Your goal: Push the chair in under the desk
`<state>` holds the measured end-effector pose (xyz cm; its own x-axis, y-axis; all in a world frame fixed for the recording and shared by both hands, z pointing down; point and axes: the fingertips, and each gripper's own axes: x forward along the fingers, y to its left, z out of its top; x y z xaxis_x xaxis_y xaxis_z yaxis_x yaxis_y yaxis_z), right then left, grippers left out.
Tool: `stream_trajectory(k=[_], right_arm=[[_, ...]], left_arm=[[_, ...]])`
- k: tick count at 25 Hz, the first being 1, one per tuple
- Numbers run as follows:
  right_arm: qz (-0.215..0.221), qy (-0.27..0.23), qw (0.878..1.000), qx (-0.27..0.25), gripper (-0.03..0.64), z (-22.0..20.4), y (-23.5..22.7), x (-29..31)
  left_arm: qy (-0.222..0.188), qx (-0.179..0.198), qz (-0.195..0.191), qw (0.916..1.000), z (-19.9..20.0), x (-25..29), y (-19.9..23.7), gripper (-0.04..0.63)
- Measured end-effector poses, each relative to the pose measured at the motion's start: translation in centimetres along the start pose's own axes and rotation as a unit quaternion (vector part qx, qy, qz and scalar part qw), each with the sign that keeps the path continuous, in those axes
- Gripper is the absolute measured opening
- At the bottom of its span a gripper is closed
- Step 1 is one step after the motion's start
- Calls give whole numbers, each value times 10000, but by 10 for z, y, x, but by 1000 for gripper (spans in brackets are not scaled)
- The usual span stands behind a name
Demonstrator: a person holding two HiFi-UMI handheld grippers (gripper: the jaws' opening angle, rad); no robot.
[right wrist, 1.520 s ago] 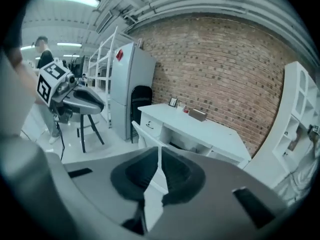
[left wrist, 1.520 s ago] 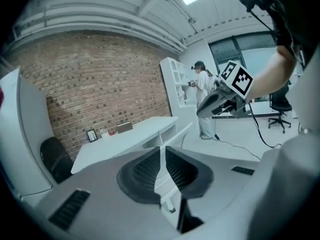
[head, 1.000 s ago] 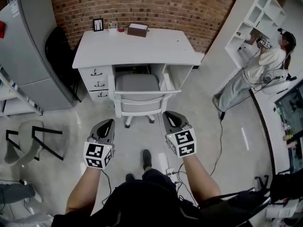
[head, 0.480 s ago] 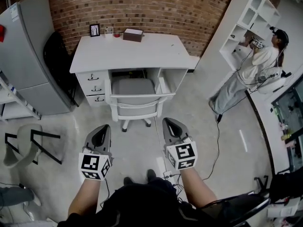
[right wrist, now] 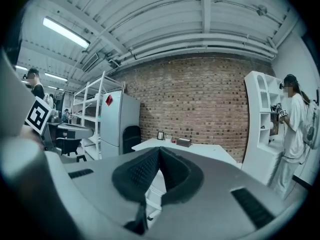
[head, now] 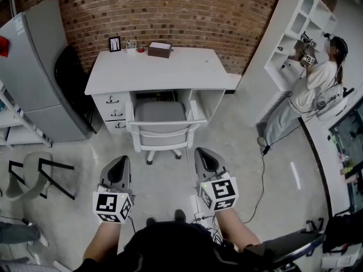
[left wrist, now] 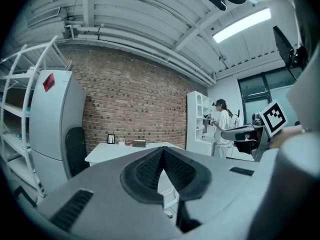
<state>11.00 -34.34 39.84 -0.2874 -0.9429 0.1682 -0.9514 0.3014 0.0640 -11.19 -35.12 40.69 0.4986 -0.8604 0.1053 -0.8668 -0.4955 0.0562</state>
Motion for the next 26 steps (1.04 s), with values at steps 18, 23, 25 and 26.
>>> stream_trajectory(k=[18,23,25,26], right_arm=[[133,-140,9998,43,8,7,-19,-11],[109,-128,9998,54,8,4,-26,-13],[101,-122,9999,61,8,3,-27,-14],[99,-118,9999,65,8,2,-28,-14]], left_arm=[[-33,-15,300,9995,8,0,-24,8],[-31,-39,335,9994,7,2,-26,8],[-35,-49,355,9994,7,2,-27,8],[-36,-54,363,9993,7,2,-27,8]])
